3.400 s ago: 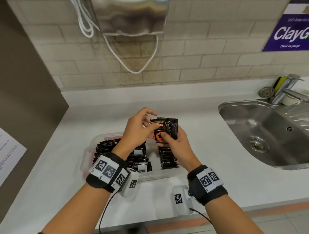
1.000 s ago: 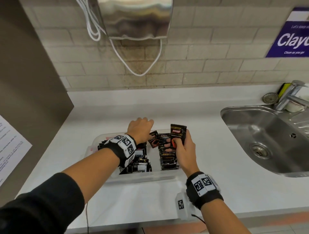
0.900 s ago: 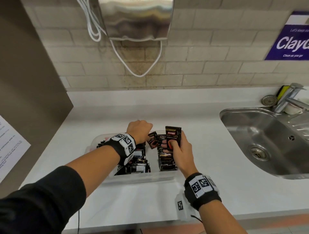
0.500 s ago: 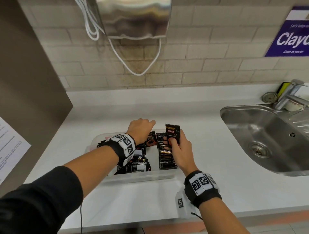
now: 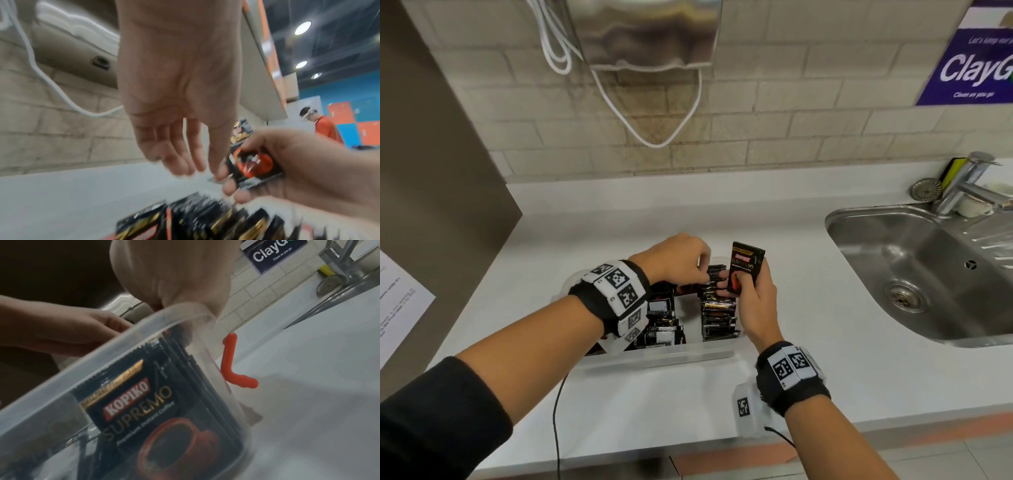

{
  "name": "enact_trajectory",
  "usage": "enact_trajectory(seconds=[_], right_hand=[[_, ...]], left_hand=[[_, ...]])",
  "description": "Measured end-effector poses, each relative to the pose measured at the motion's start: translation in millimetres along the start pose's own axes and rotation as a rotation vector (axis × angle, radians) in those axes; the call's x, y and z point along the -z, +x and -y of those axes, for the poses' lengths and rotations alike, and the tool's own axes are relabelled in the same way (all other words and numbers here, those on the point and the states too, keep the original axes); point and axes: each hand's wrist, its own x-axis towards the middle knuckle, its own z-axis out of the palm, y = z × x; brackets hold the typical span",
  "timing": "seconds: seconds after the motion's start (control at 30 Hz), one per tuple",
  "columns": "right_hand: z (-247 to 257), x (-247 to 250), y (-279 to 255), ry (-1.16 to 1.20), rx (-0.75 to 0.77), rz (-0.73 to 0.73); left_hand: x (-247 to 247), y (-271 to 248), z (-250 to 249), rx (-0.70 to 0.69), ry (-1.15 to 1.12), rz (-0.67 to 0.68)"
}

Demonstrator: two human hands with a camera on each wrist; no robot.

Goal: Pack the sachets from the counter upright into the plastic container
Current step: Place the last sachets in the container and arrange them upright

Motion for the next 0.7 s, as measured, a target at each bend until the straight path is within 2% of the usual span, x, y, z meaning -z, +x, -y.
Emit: enact_trajectory(seconds=[0.13, 0.17, 0.23, 0.4, 0.53, 0.6, 0.7], right_hand=[[1.2, -0.2, -0.1, 0.018, -0.013, -0.02], [1.4, -0.5, -0.3, 0.02, -0.016, -0.022], [1.8, -0.8, -0.6, 0.018, -0.016, -0.024], [3.0, 0.0, -2.2, 0.007, -0.013, -0.026], [3.5, -1.5, -2.3, 0.003, -0.014, -0.033], [2.9, -1.7, -2.0, 0.006, -0.02, -0.03], [2.7, -1.6, -1.6, -0.003, -0.017, -0.028]], left_hand=[[-8.0, -13.5, -17.7, 0.064, 0.008, 0.462], [-14.4, -14.7, -20.6, 0.08, 0.022, 0.55], [-28.1, -14.7, -25.9, 0.097, 0.021, 0.64], [-43.8, -17.6, -31.7, 0.071, -0.053, 0.611], [-39.4, -20.9, -21.1, 0.153, -0.154, 0.584], [-37.8, -21.8, -16.7, 0.213, -0.187, 0.507], [-41.8, -23.3, -16.3, 0.257, -0.185, 0.314]])
